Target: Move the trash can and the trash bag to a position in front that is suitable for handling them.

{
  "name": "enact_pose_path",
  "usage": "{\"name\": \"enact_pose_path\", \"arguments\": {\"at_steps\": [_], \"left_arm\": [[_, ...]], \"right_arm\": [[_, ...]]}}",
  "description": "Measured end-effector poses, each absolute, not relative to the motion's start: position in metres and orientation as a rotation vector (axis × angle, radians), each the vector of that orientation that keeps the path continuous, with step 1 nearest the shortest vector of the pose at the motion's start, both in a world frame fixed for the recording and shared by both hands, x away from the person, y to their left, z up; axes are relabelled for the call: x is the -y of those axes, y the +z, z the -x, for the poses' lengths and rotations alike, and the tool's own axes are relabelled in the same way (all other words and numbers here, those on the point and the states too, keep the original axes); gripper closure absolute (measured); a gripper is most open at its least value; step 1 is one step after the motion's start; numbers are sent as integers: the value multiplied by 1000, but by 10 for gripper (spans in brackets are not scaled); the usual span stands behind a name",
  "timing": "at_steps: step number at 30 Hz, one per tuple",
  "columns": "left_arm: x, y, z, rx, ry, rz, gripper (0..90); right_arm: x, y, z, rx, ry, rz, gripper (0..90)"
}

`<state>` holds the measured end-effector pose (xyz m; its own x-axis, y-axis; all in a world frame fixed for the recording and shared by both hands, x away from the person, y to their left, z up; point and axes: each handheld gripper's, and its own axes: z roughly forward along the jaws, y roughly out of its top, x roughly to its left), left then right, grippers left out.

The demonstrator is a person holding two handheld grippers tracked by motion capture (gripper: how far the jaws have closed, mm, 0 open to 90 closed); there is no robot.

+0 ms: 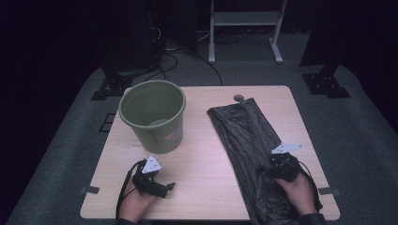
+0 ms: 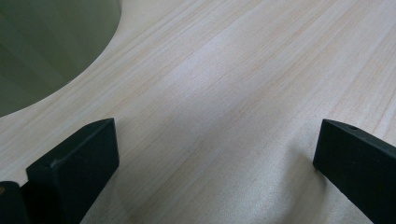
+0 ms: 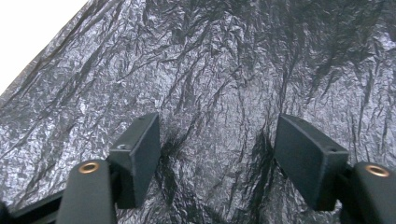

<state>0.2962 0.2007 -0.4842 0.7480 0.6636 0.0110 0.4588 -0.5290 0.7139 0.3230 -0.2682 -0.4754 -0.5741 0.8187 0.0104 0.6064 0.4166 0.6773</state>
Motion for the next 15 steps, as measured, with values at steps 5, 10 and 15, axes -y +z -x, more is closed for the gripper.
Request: {"name": "enact_pose_path", "arguments": {"at_steps": [5, 10, 15], "left_arm": [[-201, -484, -296, -839, 367, -2224, 0], [-201, -484, -296, -839, 367, -2224, 0], [-201, -484, -296, -839, 367, -2223, 0]], "right_arm": [[268, -475, -319, -2336, 961, -1218, 661], [271, -475, -317, -2347, 969, -1197, 900], [278, -473, -315, -2334, 935, -1200, 900]]}}
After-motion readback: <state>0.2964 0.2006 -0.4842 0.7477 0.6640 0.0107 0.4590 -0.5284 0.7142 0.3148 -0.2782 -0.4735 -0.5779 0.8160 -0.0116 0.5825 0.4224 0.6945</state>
